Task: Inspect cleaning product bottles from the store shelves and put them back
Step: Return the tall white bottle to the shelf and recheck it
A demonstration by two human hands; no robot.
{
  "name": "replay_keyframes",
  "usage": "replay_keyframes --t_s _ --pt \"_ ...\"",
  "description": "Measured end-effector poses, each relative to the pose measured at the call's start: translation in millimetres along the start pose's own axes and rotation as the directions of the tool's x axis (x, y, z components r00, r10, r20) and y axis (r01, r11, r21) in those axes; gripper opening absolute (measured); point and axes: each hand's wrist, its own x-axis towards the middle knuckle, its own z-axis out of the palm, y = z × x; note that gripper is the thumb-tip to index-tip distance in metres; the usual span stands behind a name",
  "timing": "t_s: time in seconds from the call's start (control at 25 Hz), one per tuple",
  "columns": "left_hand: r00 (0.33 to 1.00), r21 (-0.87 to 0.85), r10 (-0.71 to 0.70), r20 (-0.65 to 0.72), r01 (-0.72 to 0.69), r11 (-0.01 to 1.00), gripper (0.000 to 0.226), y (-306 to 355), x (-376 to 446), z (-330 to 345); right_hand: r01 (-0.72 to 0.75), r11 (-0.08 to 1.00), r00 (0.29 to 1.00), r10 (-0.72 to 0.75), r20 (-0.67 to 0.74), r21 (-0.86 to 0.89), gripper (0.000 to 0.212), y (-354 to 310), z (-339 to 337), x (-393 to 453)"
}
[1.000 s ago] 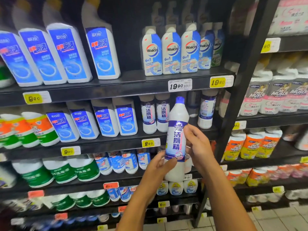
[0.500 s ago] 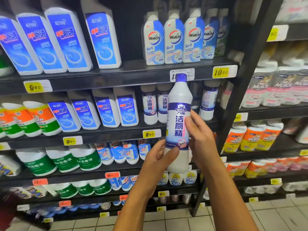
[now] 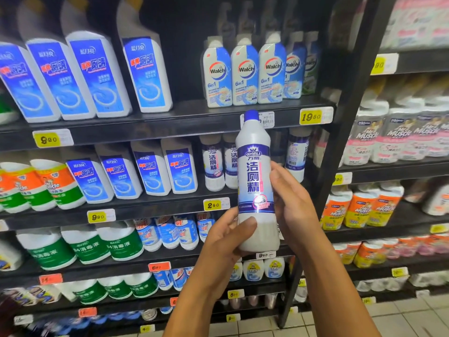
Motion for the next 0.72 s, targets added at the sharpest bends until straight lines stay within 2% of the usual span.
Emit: replay_keyframes --t_s 0.12,0.2,0.28,0.4,0.52,0.72 --pt "0.996 0.065 0.053 -0.068 -0.049 0.997 0.05 0 -1 8 -0.017 1.0 1.0 0.017 -0.005 0.005 0.039 0 2 -1" --pt "0.972 0.223 0.154 -0.179 -0.113 0.968 0.054 1 0 15 -0.018 1.0 1.0 0.018 -0.024 0.0 0.037 -1 3 -1" --pt "0.917 0.426 0.273 -0.292 -0.13 0.895 0.051 2 -1 21 -0.039 0.999 0.998 0.04 -0.038 0.027 0.035 -1 5 -2" --pt "0.861 0.619 0.364 -0.355 -0.075 0.782 0.056 2 -3 27 -0.063 0.996 0.997 0.066 -0.044 0.067 0.025 -1 8 -5" --pt "0.844 0.654 0.382 -0.375 -0.05 0.755 0.065 1 -5 28 -0.064 0.995 0.997 0.068 -0.038 0.077 0.026 -2 7 -7" --pt "0.863 0.632 0.353 -0.362 -0.052 0.774 0.061 -1 -8 30 -0.038 0.999 0.998 0.039 -0.043 0.03 0.026 -2 6 -10"
